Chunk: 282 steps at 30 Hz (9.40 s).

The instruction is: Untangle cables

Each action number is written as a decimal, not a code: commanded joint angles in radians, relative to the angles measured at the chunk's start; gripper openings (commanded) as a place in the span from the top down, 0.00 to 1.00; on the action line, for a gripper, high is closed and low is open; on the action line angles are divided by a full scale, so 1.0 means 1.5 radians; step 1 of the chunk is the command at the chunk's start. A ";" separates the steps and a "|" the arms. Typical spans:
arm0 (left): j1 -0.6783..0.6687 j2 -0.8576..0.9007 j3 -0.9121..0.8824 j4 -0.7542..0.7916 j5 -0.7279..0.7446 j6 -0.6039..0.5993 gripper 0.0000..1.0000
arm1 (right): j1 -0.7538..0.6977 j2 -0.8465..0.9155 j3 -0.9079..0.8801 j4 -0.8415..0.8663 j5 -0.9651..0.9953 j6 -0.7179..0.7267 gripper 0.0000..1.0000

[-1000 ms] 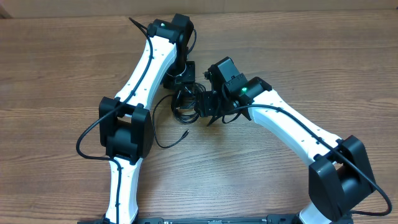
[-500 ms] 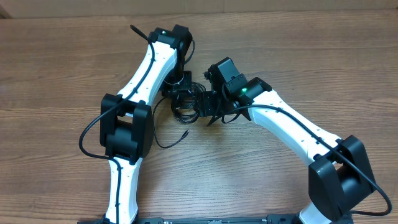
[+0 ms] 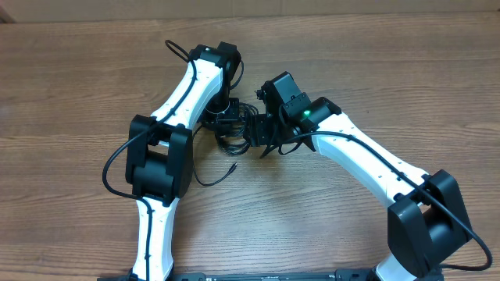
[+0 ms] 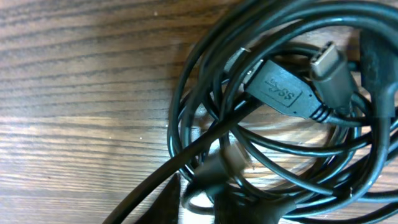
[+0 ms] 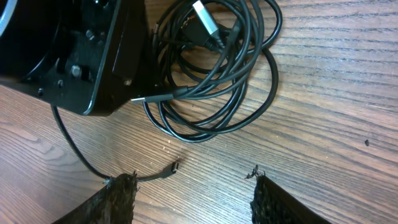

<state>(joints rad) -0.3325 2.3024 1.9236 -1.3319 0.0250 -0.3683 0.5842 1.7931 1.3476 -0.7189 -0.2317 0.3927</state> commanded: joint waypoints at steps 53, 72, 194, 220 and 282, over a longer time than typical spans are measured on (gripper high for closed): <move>-0.002 -0.165 0.607 -0.238 0.176 0.064 0.71 | -0.002 0.003 -0.004 -0.068 0.317 0.229 0.26; -0.002 -0.165 0.548 -0.238 0.170 0.066 0.42 | -0.012 0.102 -0.005 -0.024 0.223 0.226 0.32; 0.035 -0.074 0.465 -0.239 0.050 -0.031 0.28 | -0.241 -0.233 0.171 -0.193 0.006 0.135 0.61; 0.069 -0.074 0.465 -0.239 0.018 -0.054 0.00 | -0.145 0.160 0.171 -0.154 -0.091 -0.057 0.00; 0.068 -0.074 0.465 -0.238 0.018 -0.054 0.00 | -0.051 0.186 0.246 -0.074 -0.201 0.030 0.60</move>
<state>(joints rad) -0.2276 2.1937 2.6194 -1.6875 0.0658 -0.4393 0.4904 2.1067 1.6997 -0.8192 -0.5472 0.4290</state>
